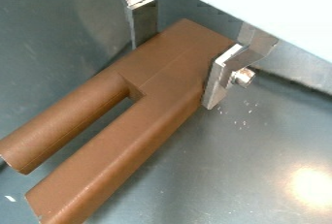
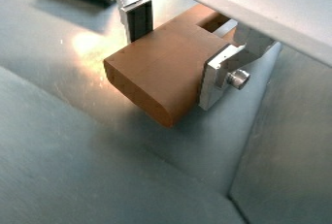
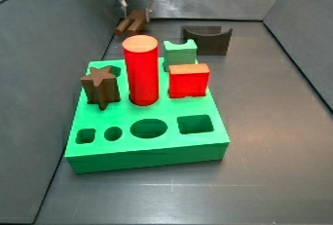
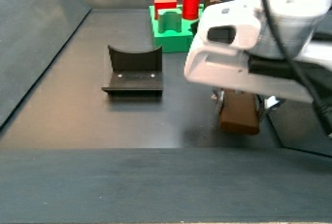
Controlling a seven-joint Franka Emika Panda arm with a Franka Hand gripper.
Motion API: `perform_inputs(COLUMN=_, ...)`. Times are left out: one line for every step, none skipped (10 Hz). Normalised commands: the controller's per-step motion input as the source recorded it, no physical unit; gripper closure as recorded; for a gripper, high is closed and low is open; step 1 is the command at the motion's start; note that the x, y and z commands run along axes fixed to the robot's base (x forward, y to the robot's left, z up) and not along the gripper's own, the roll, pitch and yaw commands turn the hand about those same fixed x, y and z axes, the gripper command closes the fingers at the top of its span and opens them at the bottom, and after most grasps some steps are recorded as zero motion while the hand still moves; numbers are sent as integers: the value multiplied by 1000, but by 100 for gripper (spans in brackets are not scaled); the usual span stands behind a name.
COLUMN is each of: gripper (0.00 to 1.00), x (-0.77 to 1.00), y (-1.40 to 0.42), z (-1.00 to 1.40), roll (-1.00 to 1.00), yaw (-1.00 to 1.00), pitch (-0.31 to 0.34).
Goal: Pick up the square-circle object. Move up. Rotate the square-circle object. Place the square-circle object on the fixture. Regrasp the square-circle object. Move to above the board. Insert the square-circle object.
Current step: Move up, then rotate the square-circle object.
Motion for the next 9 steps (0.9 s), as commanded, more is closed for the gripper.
perform_inputs(gripper=100, x=-33, y=-7, z=484, roll=39, yaw=-16, pitch=89)
perform_inputs(gripper=100, x=-20, y=1, z=381, roll=51, yaw=-18, pitch=114)
perform_inputs(gripper=100, x=-17, y=-2, z=311, roll=60, yaw=-15, pitch=124)
perform_inputs(gripper=100, x=-19, y=-9, z=178, roll=83, yaw=-3, pitch=134)
perform_inputs(gripper=100, x=527, y=-1000, z=608, roll=0, yaw=0, pitch=0)
perform_inputs(gripper=100, x=511, y=-1000, z=587, roll=8, yaw=12, pitch=21)
perform_inputs(gripper=100, x=440, y=-1000, z=594, roll=27, yaw=19, pitch=76)
perform_inputs(gripper=100, x=335, y=-868, z=552, roll=61, yaw=21, pitch=107)
perform_inputs(gripper=100, x=256, y=-715, z=486, roll=83, yaw=23, pitch=120)
